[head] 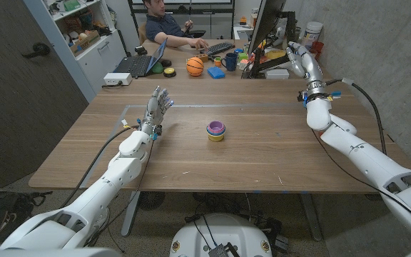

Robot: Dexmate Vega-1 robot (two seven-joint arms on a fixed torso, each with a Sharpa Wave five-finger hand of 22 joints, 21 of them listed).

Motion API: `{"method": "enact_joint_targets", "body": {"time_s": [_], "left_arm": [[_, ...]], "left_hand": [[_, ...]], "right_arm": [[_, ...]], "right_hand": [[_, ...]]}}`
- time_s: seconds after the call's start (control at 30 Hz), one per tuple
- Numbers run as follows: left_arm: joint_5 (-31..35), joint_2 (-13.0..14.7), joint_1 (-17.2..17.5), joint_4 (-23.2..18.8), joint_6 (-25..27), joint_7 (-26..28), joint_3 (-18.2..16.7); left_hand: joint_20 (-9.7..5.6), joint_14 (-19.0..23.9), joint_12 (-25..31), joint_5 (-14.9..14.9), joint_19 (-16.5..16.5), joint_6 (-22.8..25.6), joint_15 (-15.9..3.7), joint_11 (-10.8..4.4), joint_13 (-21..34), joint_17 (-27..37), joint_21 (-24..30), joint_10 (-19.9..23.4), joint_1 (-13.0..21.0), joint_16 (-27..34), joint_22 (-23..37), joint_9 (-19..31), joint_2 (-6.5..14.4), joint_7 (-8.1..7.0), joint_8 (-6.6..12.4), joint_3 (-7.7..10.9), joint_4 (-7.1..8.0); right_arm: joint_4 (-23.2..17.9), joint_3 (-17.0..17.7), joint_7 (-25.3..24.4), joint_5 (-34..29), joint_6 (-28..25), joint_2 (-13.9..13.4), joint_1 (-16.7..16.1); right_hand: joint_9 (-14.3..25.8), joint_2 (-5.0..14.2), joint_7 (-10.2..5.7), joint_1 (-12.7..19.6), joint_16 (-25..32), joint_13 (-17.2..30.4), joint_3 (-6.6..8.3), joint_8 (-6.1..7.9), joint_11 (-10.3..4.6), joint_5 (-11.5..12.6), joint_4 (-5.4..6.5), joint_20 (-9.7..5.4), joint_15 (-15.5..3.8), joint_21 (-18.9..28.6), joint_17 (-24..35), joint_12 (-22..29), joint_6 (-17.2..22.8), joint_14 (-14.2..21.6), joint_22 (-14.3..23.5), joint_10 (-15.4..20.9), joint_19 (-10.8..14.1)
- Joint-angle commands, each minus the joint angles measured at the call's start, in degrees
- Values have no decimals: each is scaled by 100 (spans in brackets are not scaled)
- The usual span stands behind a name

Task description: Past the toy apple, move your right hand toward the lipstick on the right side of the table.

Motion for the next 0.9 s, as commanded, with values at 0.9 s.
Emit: {"method": "enact_joint_targets", "body": {"time_s": [0.9], "left_arm": [[-12, 7, 158, -132, -82, 91, -44]], "left_hand": [[-8, -40, 16, 38, 84, -45, -10, -42, 21, 11, -71, -30, -3, 14, 33, 9, 138, -3, 23, -58, 4]], "right_arm": [[27, -898, -424, -1086, -3804, -114, 930]], "right_hand": [[51, 81, -411, 639, -197, 26, 80, -258, -666, 212, -249, -426, -571, -148, 41, -303, -494, -255, 28, -486, 76]]}}
